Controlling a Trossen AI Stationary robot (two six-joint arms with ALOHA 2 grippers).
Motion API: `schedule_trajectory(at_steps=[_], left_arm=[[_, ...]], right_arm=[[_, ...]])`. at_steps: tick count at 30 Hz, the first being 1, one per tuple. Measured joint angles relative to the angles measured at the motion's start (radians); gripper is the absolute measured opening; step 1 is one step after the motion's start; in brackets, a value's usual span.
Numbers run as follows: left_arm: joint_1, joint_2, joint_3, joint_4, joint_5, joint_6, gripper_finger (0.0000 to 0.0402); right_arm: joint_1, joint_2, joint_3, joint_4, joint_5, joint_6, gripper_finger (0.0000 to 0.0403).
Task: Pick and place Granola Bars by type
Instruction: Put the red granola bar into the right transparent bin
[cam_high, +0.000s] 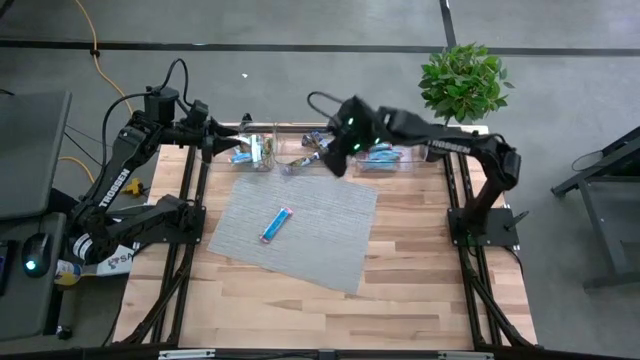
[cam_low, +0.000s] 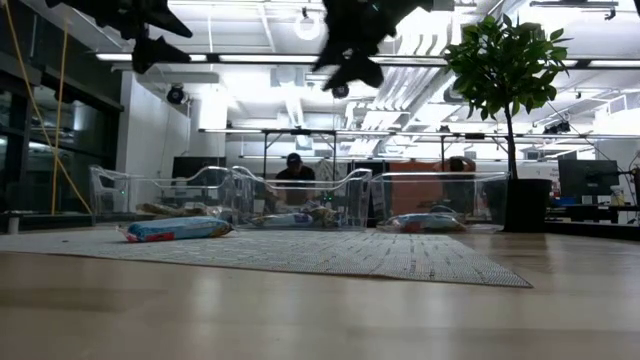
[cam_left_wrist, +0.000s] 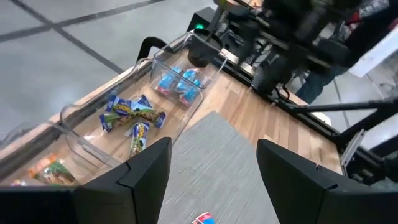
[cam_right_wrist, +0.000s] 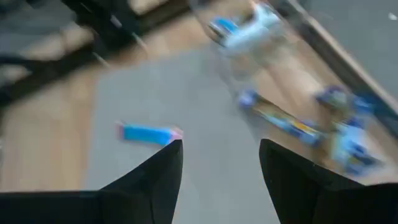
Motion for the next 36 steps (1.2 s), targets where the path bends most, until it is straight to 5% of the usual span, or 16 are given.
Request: schedule_trajectory(at_steps=[7,14,23,32,36], left_arm=[[0.0,0.0,0.0,-0.147,-0.07,-0.147,0.0234],[-0.01,0.029,0.0,-0.48,-0.129,-0.12,0.0234],[-0.255,0.069,-0.026,-0.473,-0.274,-0.14,0.0233],[-0.551,0.063,-0.251,-0.082,-0.314,-0.29,0.0233],[-0.651,0.066,-0.336,0.074,-0.429,-0.38,0.0233]], right_arm=[[0.177,-0.004,-0.001,0.046,0.229,0.17,0.0196],[0.255,-0.007,-0.001,-0.257,0.395,0.351,0.0196],[0.285,-0.034,-0.038,-0.669,0.5,0.483,0.0196],[0.371,-0.394,-0.514,-0.246,0.445,0.581,0.0196],[0.404,-0.549,-0.677,-0.076,0.419,0.666,0.0196]])
